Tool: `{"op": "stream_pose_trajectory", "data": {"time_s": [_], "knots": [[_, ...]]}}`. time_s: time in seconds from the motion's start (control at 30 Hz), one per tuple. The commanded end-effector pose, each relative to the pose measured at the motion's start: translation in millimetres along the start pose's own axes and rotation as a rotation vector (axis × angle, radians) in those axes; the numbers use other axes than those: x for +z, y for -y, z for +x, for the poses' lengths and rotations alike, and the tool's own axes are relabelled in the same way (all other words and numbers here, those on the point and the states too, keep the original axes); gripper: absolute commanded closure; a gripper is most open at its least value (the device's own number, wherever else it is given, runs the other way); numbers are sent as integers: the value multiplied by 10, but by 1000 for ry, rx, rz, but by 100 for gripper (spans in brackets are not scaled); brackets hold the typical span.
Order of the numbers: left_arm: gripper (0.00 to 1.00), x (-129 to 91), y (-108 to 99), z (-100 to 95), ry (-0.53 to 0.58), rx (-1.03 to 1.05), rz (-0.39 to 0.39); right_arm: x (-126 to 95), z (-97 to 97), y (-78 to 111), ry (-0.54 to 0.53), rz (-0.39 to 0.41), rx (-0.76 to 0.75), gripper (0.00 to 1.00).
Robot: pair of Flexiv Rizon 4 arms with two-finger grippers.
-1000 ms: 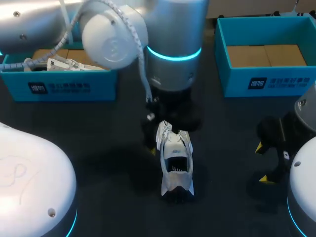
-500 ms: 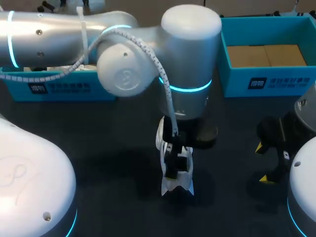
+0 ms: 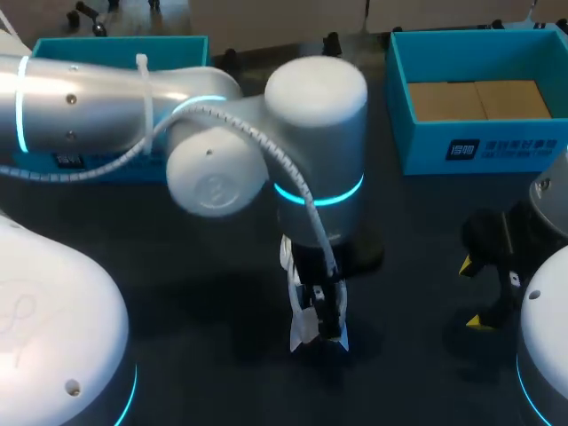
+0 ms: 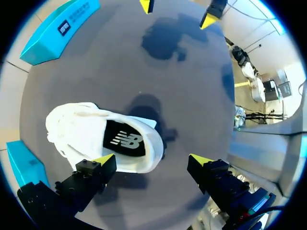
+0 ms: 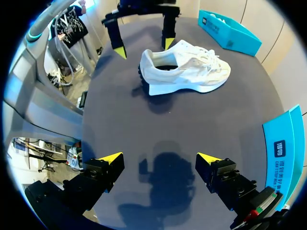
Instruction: Take the shoe out of the shoebox, open the shoe tongue, remove and reinsert the insole, then place the shoe into the shoebox
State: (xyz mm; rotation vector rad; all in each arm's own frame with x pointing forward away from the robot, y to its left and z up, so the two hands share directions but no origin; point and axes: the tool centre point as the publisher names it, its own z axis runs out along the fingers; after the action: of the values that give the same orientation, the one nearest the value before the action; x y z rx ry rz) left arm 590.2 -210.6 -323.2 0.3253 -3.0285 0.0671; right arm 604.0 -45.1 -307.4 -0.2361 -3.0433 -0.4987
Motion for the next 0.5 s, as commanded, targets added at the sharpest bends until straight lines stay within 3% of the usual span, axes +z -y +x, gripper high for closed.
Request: {"op": "stream_pose_trajectory", "data": {"time_s": [0.03,0.5], "knots": [[0,137,19,16,9,8,-10,3,20,4,4,1,0,0],[0,455,144,36,39,96,-52,3,20,4,4,1,0,0]]}}
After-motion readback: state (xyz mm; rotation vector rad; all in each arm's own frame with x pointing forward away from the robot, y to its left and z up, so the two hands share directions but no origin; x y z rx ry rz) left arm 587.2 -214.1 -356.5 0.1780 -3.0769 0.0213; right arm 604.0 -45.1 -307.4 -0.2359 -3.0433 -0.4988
